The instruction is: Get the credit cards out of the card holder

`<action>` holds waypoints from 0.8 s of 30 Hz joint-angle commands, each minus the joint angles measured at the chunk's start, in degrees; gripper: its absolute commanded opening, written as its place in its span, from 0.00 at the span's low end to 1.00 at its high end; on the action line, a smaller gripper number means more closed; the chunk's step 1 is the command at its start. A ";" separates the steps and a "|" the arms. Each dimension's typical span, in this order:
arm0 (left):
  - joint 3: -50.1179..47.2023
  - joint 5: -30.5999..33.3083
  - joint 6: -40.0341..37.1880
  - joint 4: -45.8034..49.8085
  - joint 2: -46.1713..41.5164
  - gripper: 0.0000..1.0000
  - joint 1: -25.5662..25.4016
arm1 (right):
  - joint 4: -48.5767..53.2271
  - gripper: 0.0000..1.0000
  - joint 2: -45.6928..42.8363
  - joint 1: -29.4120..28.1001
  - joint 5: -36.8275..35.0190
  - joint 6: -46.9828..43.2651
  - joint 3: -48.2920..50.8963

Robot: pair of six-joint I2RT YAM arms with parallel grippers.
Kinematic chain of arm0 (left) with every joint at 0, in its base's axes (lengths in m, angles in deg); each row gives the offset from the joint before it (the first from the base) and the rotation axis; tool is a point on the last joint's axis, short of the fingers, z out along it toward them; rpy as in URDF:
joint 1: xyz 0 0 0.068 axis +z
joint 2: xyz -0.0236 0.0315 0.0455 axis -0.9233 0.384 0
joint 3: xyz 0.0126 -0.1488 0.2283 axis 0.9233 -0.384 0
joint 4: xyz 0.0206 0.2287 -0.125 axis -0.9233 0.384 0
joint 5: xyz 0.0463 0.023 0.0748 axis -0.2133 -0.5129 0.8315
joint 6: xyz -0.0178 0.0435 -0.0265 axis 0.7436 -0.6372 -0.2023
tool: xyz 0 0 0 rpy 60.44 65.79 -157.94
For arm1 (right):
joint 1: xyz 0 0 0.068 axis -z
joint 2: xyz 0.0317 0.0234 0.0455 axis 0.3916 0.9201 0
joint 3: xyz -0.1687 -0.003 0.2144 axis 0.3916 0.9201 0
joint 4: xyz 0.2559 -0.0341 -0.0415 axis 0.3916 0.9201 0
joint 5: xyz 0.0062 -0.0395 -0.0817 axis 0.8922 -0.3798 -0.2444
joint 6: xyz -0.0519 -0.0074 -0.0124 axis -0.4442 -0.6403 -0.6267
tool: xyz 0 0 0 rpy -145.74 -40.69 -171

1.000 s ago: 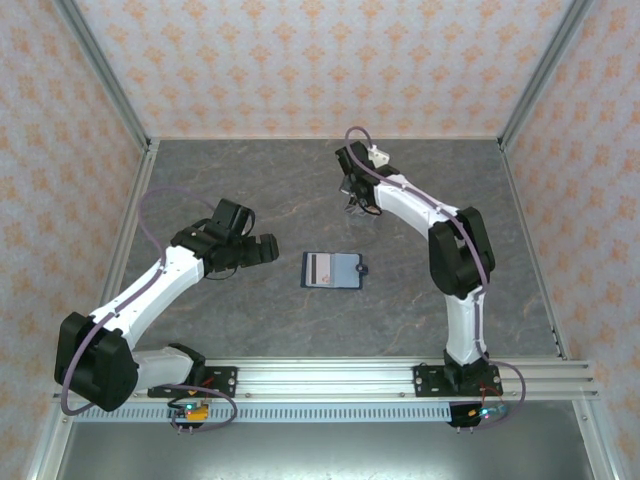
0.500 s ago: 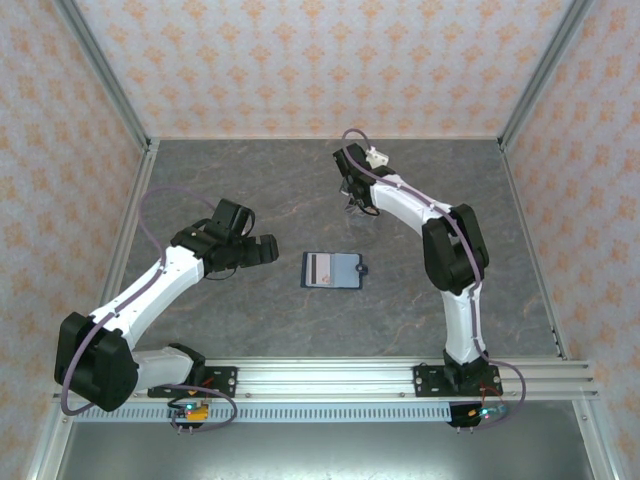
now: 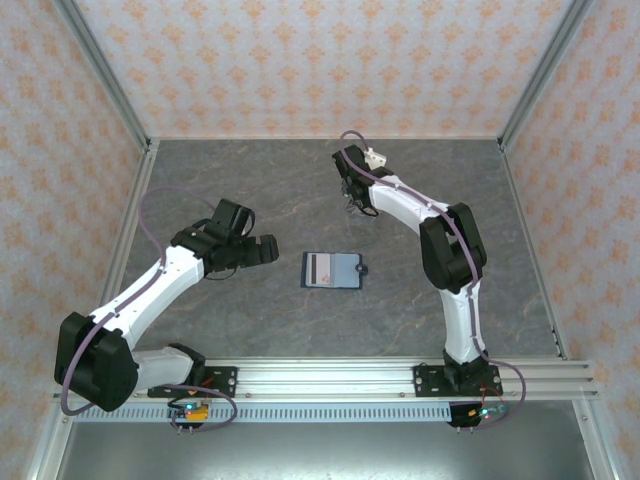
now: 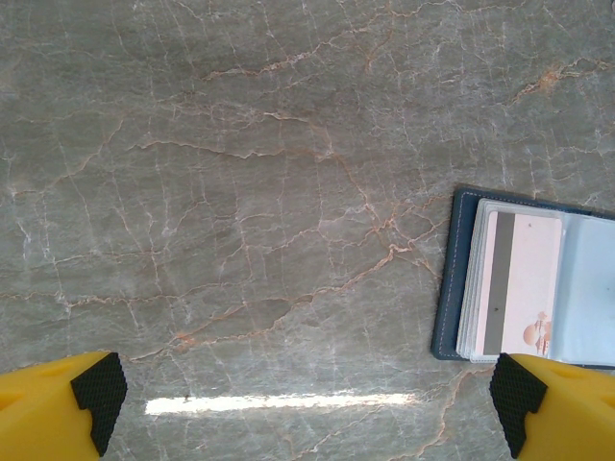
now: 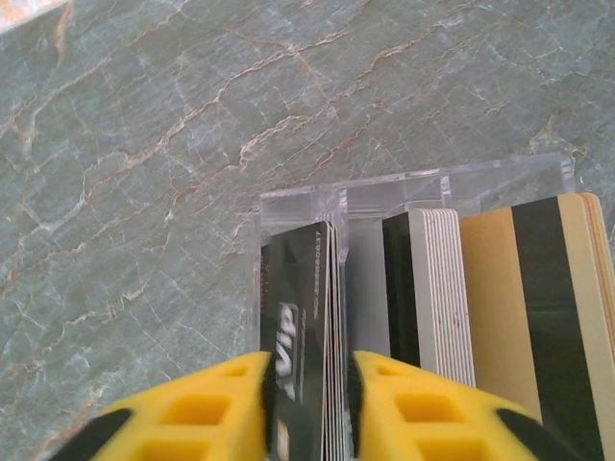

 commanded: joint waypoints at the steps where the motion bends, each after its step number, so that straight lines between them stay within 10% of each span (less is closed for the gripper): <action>1: 1.17 0.99 -0.56 1.65 0.02 1.00 0.52 | 1.38 0.36 -3.71 0.16 1.53 -0.39 -0.13; 24: 1.43 -10.85 6.31 -4.86 5.97 1.00 -1.63 | -5.50 0.45 -34.86 -8.39 30.60 3.64 39.19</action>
